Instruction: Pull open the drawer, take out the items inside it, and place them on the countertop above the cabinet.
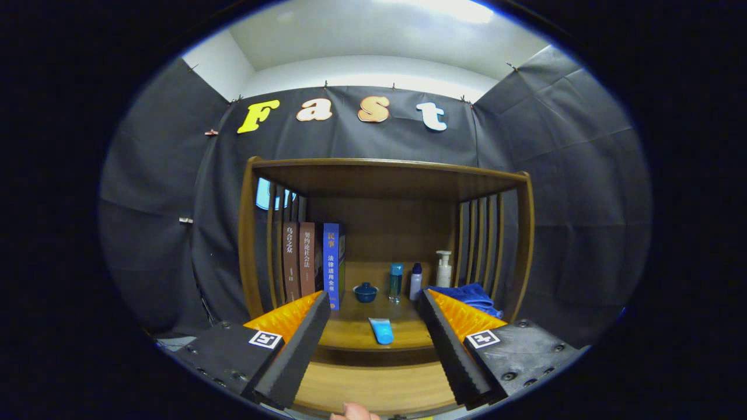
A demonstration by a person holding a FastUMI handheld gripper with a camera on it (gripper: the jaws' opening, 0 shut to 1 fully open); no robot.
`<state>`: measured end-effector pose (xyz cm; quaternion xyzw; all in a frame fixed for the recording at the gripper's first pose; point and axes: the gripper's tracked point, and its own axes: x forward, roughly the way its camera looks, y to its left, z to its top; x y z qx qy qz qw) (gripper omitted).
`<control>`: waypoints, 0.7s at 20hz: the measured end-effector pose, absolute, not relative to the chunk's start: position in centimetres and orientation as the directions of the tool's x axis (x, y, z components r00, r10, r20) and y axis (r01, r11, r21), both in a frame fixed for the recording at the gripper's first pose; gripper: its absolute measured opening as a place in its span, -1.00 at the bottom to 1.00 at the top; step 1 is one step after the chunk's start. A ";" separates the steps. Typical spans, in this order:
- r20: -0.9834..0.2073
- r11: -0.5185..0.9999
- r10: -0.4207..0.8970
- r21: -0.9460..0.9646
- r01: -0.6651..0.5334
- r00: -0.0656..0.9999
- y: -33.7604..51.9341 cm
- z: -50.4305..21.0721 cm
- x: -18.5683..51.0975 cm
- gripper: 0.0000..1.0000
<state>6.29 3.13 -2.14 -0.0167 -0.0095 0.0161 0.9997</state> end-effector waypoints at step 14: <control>-0.183 1.000 0.002 0.012 0.000 0.983 0.4 -21.7 -4.0 0.98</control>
